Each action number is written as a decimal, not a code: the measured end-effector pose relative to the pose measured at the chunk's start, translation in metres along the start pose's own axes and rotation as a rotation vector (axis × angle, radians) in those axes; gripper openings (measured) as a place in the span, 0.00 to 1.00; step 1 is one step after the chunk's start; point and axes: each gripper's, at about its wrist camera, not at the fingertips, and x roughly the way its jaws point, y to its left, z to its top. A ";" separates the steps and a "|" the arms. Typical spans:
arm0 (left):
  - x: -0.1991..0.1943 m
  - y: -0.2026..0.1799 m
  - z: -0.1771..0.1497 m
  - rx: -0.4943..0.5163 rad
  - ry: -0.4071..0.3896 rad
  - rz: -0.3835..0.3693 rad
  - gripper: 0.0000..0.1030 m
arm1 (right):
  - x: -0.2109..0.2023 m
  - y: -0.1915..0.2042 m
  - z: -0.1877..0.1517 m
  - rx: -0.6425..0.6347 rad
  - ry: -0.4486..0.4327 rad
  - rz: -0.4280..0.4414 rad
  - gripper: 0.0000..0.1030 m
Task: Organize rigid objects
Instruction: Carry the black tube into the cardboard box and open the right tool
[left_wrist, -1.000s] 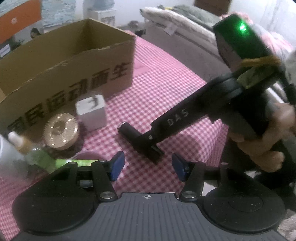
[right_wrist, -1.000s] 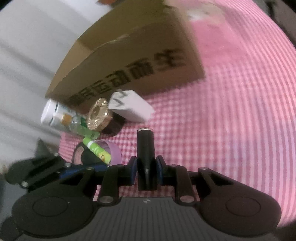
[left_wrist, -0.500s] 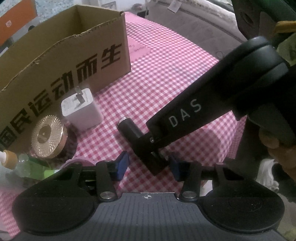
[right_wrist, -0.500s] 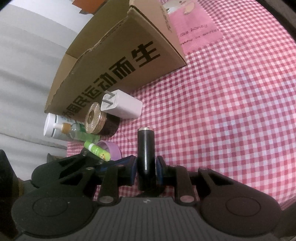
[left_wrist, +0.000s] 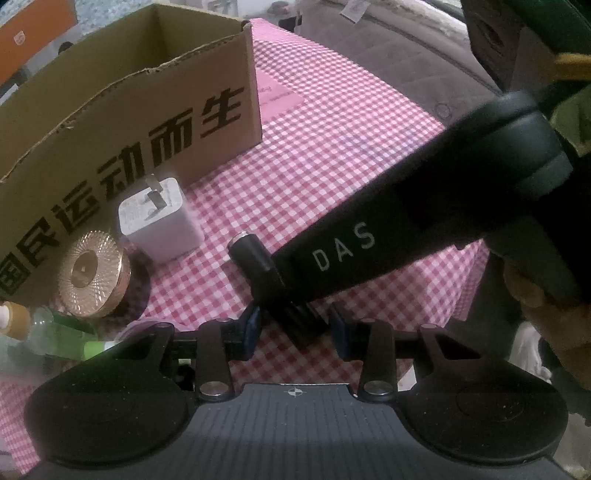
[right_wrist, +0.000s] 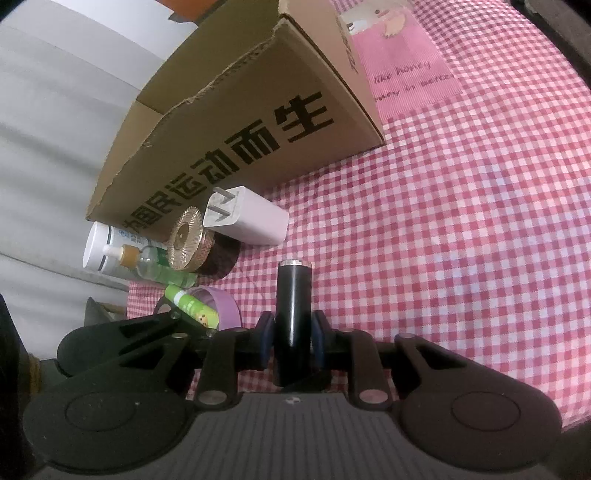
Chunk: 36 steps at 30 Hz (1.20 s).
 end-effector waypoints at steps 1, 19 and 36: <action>-0.001 0.000 0.000 -0.003 0.002 0.000 0.37 | 0.000 0.000 0.000 0.000 -0.001 0.001 0.22; -0.105 0.006 -0.016 0.022 -0.283 0.117 0.32 | -0.079 0.067 -0.015 -0.164 -0.241 0.042 0.22; -0.076 0.186 0.071 -0.169 -0.100 0.213 0.32 | 0.047 0.152 0.197 -0.176 0.030 0.168 0.22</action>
